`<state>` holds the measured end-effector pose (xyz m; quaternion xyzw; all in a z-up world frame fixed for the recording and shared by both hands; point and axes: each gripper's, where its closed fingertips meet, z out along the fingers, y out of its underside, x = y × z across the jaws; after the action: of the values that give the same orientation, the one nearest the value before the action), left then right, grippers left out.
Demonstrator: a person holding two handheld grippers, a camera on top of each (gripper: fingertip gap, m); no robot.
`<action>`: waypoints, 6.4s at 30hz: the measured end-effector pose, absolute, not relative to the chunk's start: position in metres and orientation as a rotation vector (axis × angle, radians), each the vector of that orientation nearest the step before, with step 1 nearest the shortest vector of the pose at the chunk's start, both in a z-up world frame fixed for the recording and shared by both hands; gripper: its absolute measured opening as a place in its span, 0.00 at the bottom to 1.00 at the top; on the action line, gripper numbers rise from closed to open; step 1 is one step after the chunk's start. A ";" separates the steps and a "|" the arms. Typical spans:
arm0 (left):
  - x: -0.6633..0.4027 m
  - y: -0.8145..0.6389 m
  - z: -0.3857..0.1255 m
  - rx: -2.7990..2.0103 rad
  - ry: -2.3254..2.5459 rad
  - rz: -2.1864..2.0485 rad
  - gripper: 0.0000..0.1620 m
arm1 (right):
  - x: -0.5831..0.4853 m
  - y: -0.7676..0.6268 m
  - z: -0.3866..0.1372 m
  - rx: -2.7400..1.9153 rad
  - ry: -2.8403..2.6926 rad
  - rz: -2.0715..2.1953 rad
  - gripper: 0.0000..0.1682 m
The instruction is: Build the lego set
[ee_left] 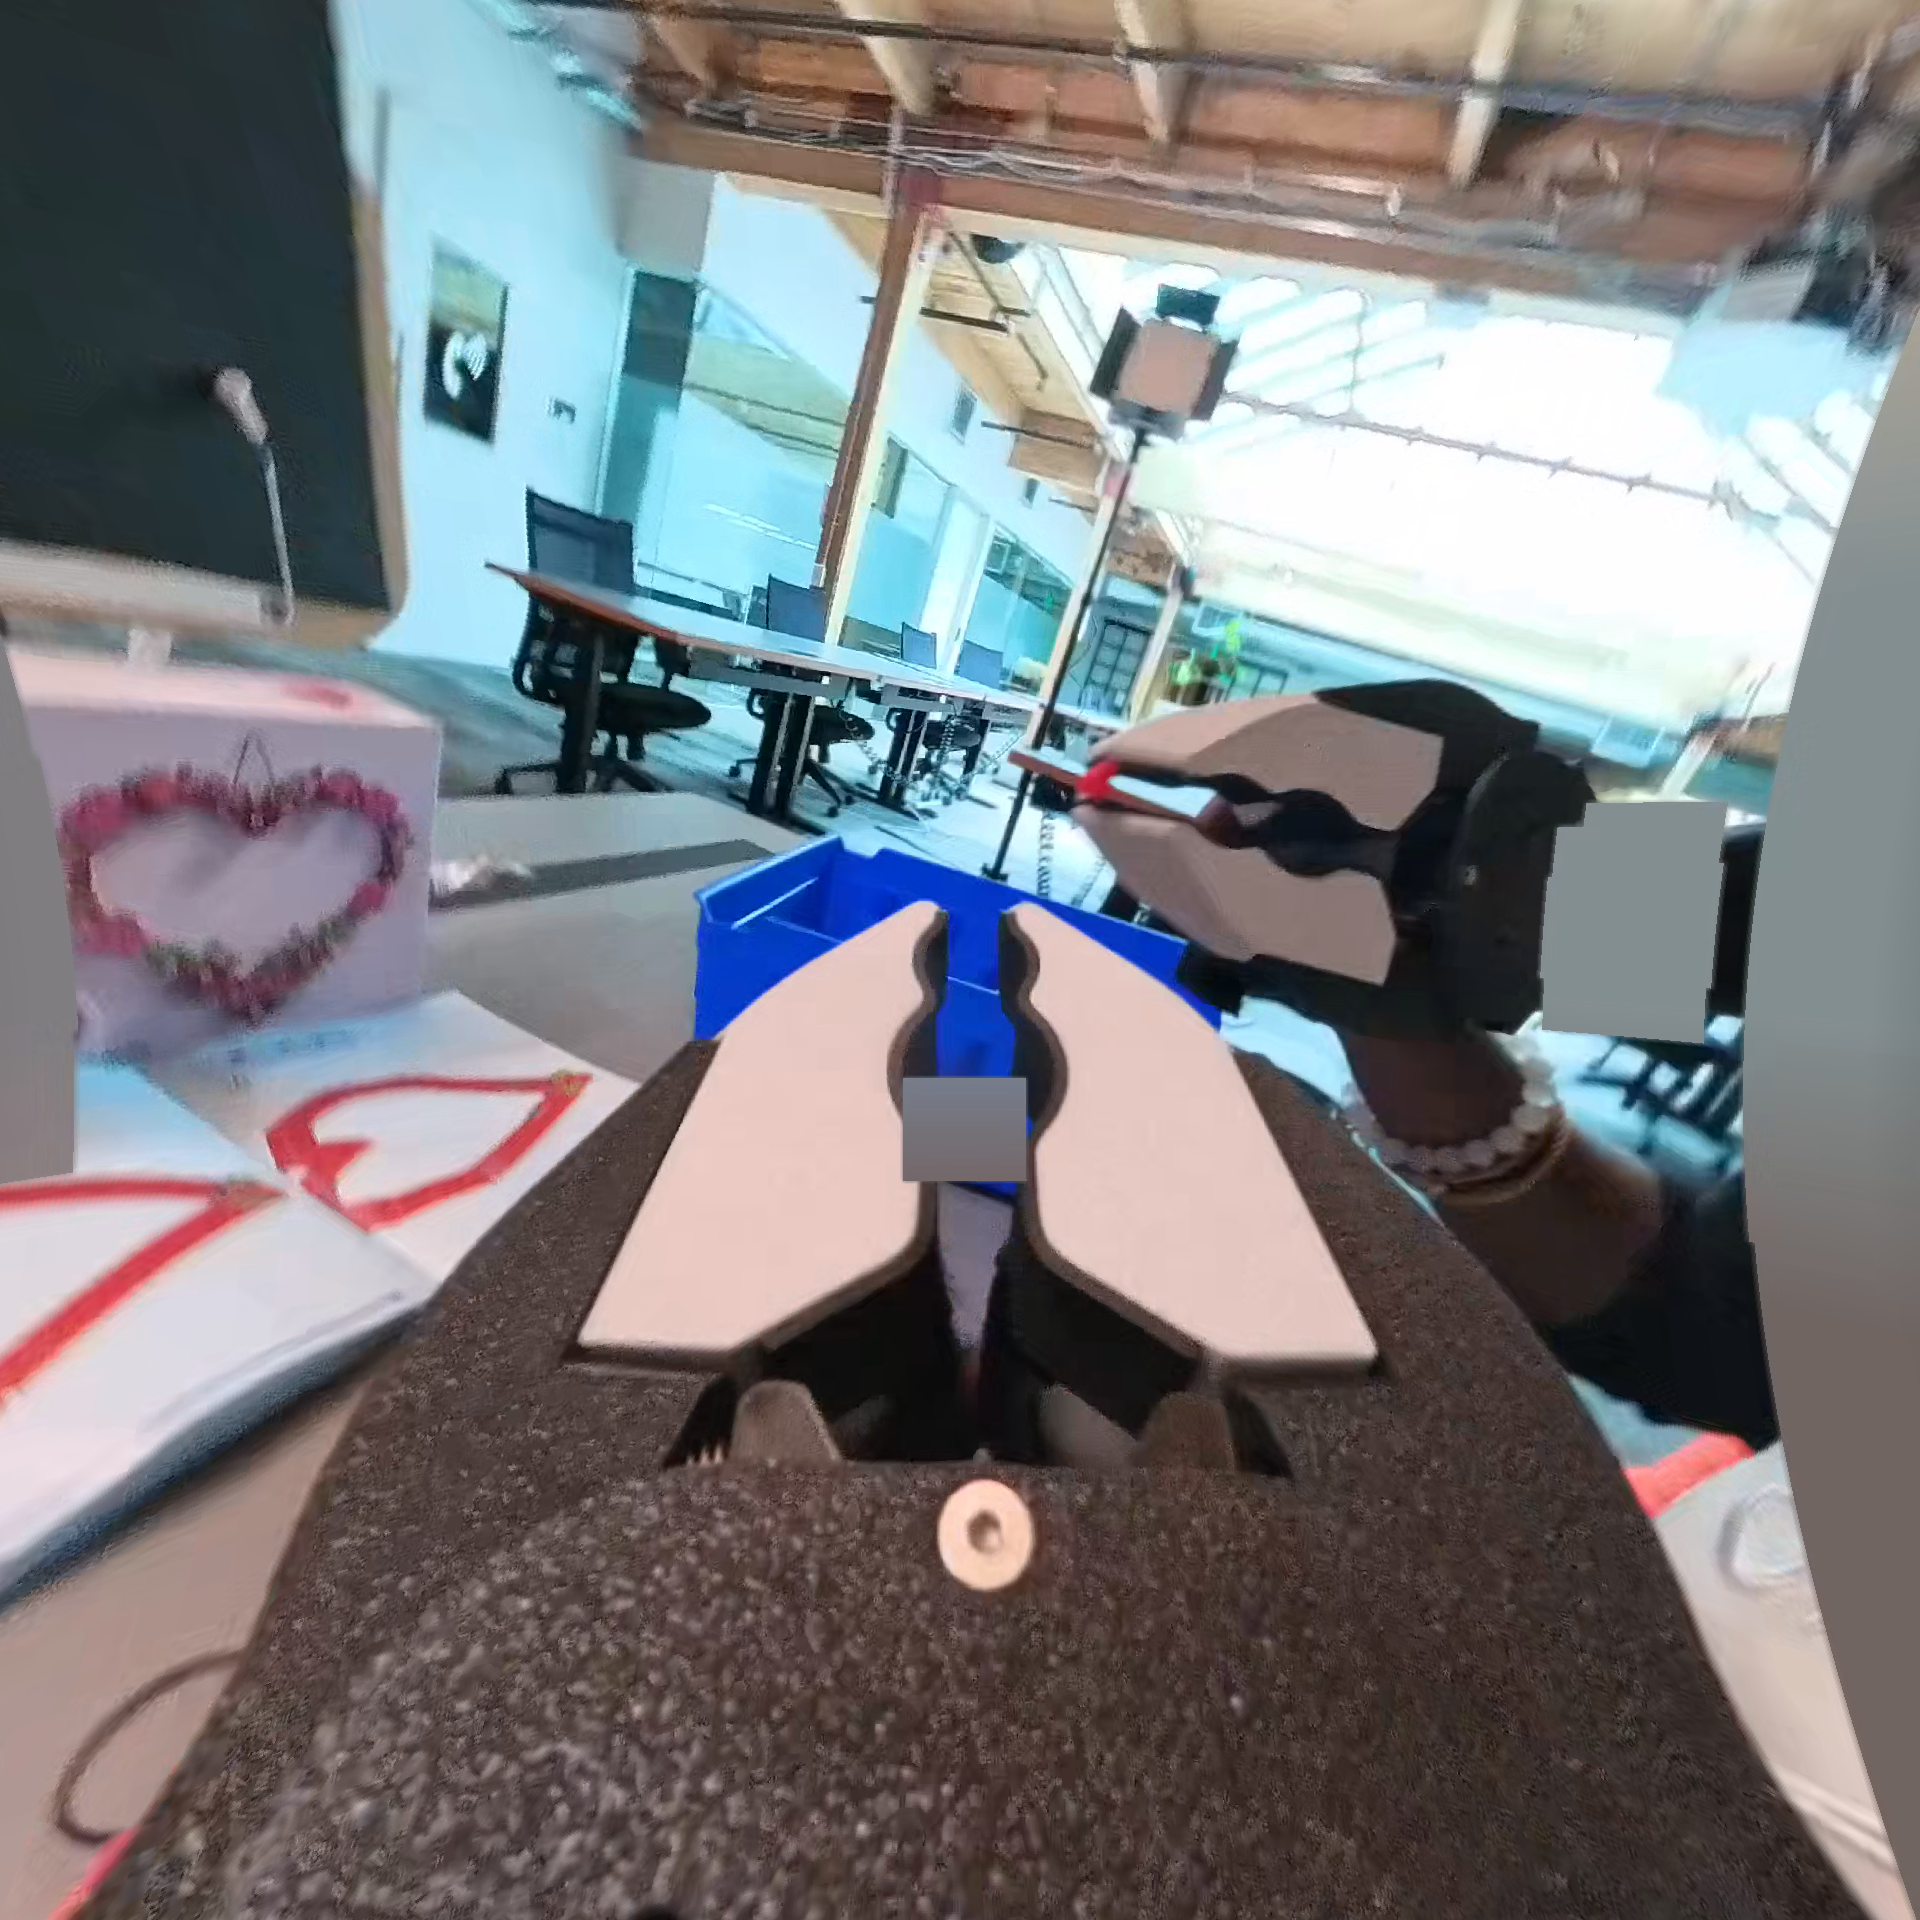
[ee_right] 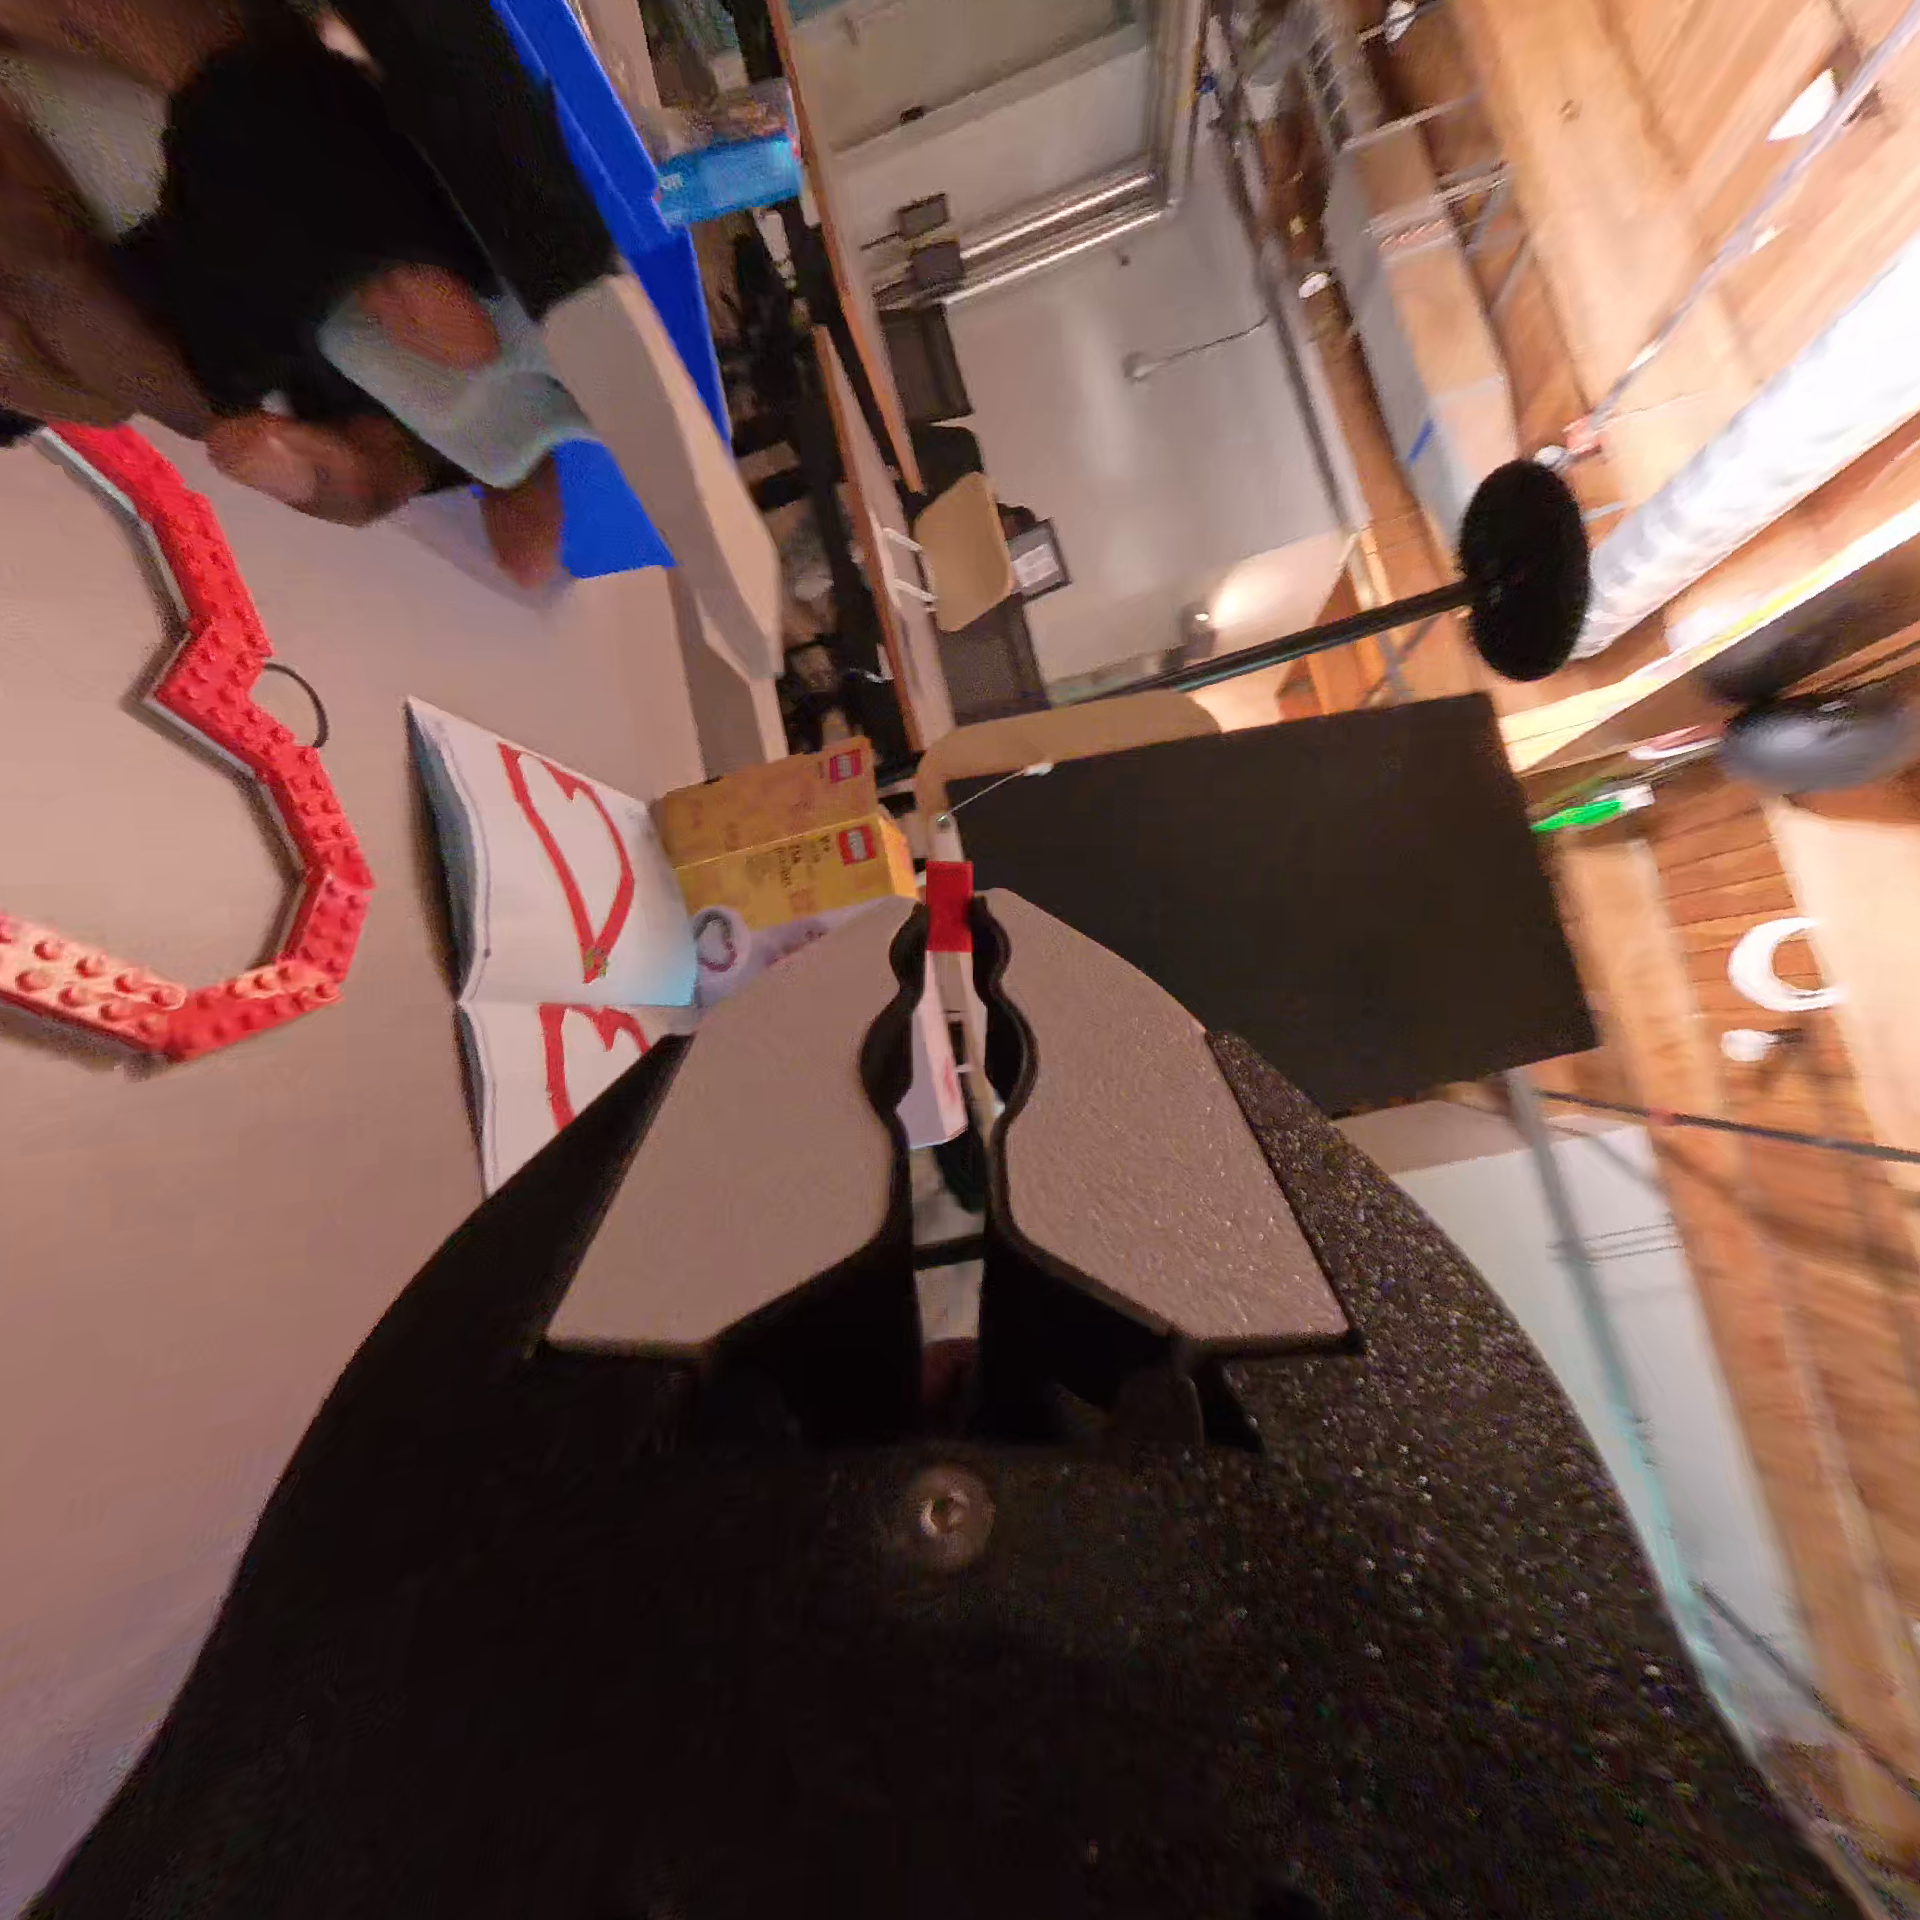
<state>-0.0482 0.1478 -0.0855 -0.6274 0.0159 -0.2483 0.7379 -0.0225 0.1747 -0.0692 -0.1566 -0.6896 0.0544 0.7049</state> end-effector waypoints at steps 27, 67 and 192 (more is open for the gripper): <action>-0.022 0.096 -0.078 -1.187 0.694 0.048 0.01 | -0.036 0.097 -0.086 -0.189 -1.647 0.289 0.07; -0.064 0.049 -0.204 -1.737 0.918 0.069 0.06 | -0.018 0.065 -0.166 -1.102 -2.371 1.389 0.05; 0.001 0.088 -0.265 -1.942 1.093 -0.163 0.00 | -0.001 0.091 -0.268 -1.384 -2.574 0.716 0.00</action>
<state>0.0011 0.0878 -0.2647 -0.7812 0.4396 -0.0657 0.4383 -0.0005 0.0913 -0.2678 -0.4590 -0.8535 0.2374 0.0665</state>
